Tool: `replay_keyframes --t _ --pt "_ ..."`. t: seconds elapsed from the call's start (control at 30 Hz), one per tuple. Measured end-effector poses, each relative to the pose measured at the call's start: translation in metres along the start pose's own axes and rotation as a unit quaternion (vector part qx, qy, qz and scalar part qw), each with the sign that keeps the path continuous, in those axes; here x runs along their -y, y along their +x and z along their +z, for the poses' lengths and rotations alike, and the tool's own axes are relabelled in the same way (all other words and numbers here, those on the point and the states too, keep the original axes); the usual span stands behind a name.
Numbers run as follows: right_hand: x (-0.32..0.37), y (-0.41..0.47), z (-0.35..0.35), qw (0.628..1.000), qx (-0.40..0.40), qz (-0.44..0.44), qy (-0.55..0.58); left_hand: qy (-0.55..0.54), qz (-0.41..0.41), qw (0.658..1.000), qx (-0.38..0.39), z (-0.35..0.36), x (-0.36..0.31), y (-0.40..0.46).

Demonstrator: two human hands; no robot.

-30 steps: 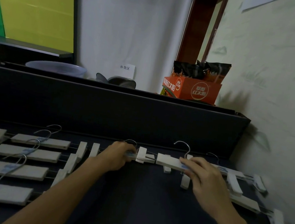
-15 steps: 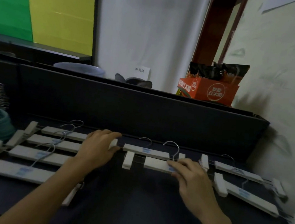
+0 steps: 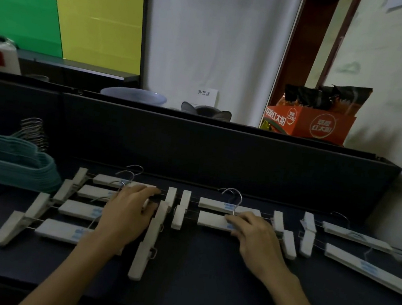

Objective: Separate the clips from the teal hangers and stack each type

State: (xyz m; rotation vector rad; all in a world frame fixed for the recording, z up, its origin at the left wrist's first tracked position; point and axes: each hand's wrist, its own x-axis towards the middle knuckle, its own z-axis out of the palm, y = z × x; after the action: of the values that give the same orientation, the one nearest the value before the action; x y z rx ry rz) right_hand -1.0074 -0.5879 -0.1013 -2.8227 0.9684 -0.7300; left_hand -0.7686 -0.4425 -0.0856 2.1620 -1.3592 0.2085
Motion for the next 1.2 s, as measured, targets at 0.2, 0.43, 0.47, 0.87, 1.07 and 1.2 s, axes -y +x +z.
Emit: replay_keyframes --t 0.2,0.43,0.47,0.87,1.07,1.2 --pt "0.004 0.000 0.002 1.000 0.015 0.005 -0.014 -0.054 0.011 0.998 -0.015 0.005 -0.011 0.001" --pt "0.001 0.003 0.003 0.999 0.044 0.018 -0.005 -0.059 0.024 0.998 -0.020 0.008 -0.015 0.007" --pt "0.001 0.003 0.003 0.999 0.050 0.020 -0.004 -0.059 0.022 0.998 -0.017 0.008 -0.016 0.008" --pt "0.009 0.012 0.009 0.997 0.046 0.046 -0.044 -0.042 0.041 0.998 0.013 0.007 -0.010 0.005" --pt "0.034 -0.005 -0.002 0.994 0.002 0.065 -0.085 -0.044 0.082 0.996 0.010 0.008 -0.023 -0.011" --pt "0.043 -0.037 -0.021 0.991 -0.035 0.097 -0.084 -0.042 0.130 0.990 0.040 0.016 -0.039 -0.021"
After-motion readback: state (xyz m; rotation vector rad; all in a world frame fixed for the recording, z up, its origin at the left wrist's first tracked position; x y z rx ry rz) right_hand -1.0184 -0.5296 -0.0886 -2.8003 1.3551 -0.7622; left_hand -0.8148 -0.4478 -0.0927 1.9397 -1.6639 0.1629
